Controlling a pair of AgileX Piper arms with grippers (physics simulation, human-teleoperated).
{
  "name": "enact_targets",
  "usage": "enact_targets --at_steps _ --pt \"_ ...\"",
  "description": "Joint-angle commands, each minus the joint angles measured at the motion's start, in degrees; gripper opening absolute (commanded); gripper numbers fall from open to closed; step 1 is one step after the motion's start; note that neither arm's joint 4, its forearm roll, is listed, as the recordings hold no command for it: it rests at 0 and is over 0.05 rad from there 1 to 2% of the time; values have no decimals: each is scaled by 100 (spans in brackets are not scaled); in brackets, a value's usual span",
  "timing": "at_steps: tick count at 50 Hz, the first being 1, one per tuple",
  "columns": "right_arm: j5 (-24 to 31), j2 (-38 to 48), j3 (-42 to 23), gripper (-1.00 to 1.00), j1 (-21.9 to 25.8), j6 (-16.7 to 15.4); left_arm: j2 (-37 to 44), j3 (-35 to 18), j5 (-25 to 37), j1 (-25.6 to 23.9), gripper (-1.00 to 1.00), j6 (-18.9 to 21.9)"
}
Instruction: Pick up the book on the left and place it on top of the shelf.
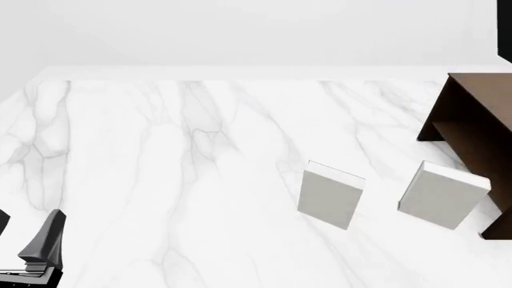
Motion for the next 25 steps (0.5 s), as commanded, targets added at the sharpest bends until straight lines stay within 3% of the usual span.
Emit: enact_targets --at_steps 1,25 --pt "-137 19 -5 -100 -245 88 0 0 0 0 100 0" --pt "-420 104 243 -100 -764 -157 0 0 0 0 100 0"
